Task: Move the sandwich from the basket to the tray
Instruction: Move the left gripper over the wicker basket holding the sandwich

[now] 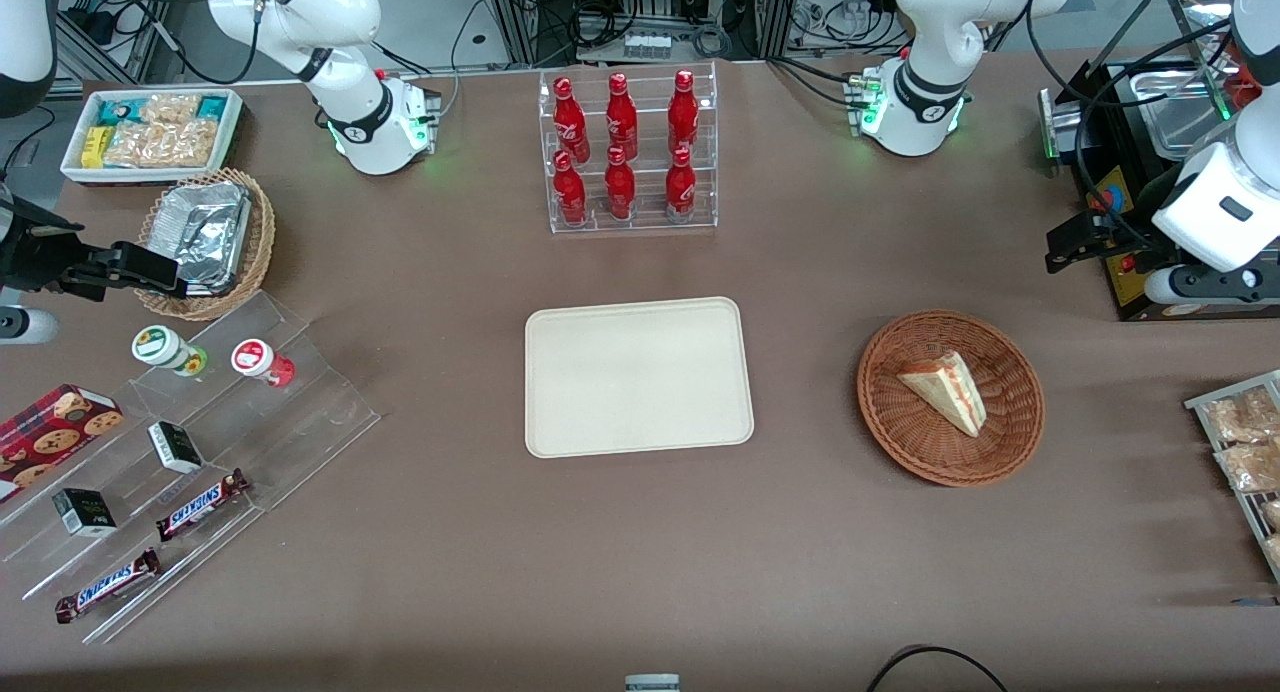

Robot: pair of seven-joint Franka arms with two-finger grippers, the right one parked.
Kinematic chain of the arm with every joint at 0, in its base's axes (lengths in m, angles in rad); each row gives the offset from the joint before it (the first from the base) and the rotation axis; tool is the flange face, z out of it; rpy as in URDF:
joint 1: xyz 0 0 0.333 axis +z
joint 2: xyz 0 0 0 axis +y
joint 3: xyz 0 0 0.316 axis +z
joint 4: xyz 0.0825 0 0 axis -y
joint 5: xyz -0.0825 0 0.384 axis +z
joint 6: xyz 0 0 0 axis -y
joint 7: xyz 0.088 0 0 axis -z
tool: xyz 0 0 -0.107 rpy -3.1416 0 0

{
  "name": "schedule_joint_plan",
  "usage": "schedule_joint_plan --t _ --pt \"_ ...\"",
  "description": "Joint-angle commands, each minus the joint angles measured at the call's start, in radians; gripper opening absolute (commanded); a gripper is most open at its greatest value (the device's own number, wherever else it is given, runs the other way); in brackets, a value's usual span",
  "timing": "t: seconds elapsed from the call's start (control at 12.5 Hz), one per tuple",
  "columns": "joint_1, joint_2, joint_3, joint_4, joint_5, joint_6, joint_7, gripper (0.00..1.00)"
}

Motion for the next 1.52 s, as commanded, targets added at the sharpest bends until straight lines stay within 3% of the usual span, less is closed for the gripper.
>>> schedule_joint_plan --t 0.0,0.56,1.44 --pt "-0.007 0.012 0.003 0.025 0.035 -0.013 -0.001 1.0" --pt "-0.011 0.044 0.002 -0.01 0.063 0.032 0.002 1.0" --pt "-0.007 0.099 0.003 -0.281 0.059 0.405 -0.036 1.0"
